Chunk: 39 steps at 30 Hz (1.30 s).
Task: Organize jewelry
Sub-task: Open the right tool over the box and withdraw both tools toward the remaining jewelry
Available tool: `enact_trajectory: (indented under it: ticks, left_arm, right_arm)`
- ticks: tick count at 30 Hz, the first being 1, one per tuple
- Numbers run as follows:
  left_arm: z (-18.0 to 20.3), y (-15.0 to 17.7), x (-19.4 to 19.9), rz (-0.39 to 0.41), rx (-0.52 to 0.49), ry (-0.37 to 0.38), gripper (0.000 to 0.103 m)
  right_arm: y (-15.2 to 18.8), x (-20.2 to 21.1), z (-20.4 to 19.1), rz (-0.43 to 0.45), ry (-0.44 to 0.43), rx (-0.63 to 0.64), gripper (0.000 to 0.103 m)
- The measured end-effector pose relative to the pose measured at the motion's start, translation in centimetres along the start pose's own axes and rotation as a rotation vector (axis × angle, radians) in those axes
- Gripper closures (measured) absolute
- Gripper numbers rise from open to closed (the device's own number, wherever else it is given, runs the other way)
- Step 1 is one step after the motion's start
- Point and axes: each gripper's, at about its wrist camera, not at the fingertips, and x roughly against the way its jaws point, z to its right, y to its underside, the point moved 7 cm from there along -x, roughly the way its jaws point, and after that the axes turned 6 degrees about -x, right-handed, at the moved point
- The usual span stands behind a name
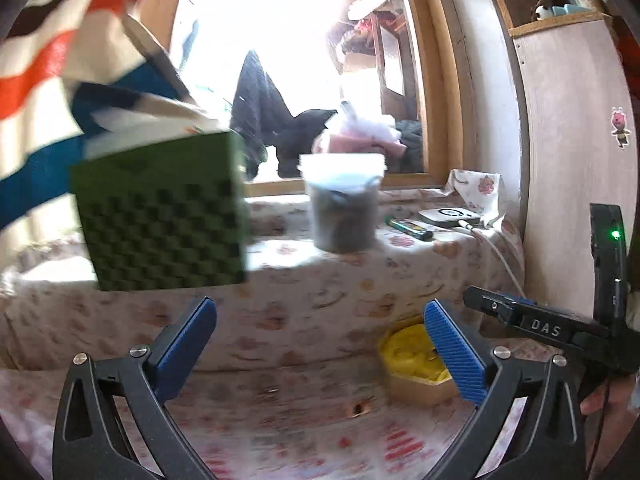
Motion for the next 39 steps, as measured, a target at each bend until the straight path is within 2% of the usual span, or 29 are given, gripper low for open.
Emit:
enact_trajectory:
  ticks: [4,12,15,19,29,32,39]
  left_arm:
    - [-2.2,1.0,1.1,-0.004,0.049,-0.023,0.0]
    - [-4.6,5.7,-0.8,-0.065,0.097,-0.029,0.0]
    - [-5.0,6.6,-1.4,-0.103,0.099,-0.03,0.0]
    - [-5.7,7.6,-2.4,-0.139,0.125,-0.051,0.0]
    - [-6.2,9.1,-4.0,-0.221,0.17,-0.026,0.0]
    - [-6.9,9.5,-4.4,-0.245,0.184,-0.05,0.0]
    - [-9.0,10.9,-5.1,-0.326,0.282,-0.049,0.0]
  right_arm:
    - [0.9,0.6,-1.5,0.023,0.014,0.073,0.033]
    - [2.3,1.1,-3.9,0.045,0.05,0.188,0.017]
    - [2.4,1.0,-4.5,0.043,0.063,0.203,0.015]
    - [2.4,1.2,-4.6,0.077,0.099,0.235,0.004]
    - [3.2,0.3,-4.4,0.079,0.192,0.31,0.0]
    - [3.6,0.1,-4.6,0.074,0.204,0.334,0.0]
    - [4.2,-0.2,-4.8,0.053,0.221,0.36,0.0]
